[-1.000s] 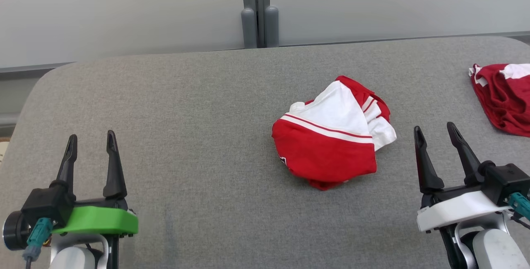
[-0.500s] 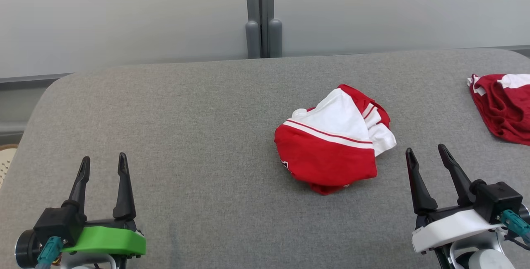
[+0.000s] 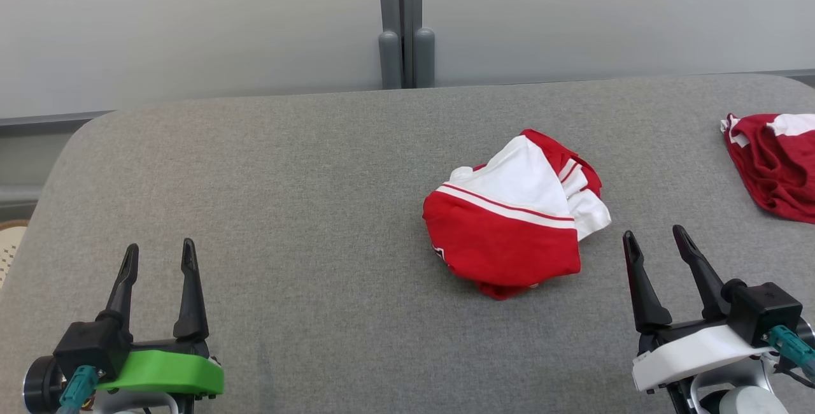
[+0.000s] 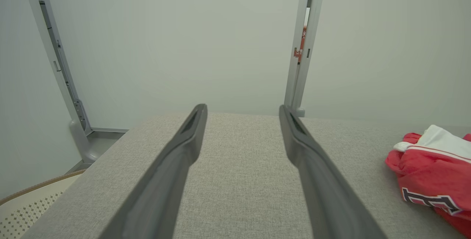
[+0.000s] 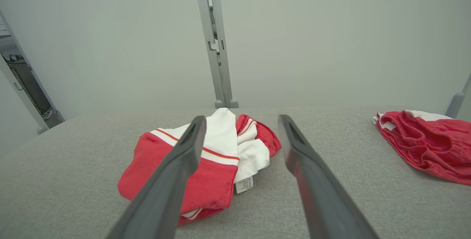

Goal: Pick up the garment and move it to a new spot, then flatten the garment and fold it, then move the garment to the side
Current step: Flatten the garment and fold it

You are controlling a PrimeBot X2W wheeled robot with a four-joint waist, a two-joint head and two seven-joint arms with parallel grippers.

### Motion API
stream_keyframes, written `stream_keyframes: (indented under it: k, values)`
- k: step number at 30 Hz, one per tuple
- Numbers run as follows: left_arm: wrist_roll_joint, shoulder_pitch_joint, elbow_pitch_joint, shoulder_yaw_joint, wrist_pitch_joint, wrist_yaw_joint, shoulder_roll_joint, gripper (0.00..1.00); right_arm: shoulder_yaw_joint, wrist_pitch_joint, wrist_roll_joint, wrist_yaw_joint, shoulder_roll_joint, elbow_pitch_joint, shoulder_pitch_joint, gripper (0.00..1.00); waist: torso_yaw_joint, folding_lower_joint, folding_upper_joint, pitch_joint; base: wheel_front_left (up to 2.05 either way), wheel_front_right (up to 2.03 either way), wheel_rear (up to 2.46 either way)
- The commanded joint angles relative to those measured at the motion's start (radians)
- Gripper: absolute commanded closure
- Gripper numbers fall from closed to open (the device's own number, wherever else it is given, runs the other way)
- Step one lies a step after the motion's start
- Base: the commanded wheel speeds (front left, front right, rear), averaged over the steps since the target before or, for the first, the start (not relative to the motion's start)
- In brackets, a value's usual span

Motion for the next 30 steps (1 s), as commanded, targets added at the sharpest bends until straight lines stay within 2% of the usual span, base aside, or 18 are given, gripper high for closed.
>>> stream_keyframes:
  k: [1, 30]
  values:
    - [0.006, 0.011, 0.003, 0.004, 0.0, -0.006, -0.003, 0.0, -0.002, 0.002, -0.004, 0.0, 0.003, -0.001, 0.01, 0.0, 0.001, 0.0, 0.0, 0.0, 0.0, 0.0, 0.0]
    - [0.051, 0.005, 0.013, 0.036, 0.0, -0.036, -0.033, 0.0, -0.011, -0.007, 0.002, 0.0, 0.0, 0.012, 0.004, 0.0, 0.009, 0.0, 0.0, 0.014, 0.0, 0.0, 0.0]
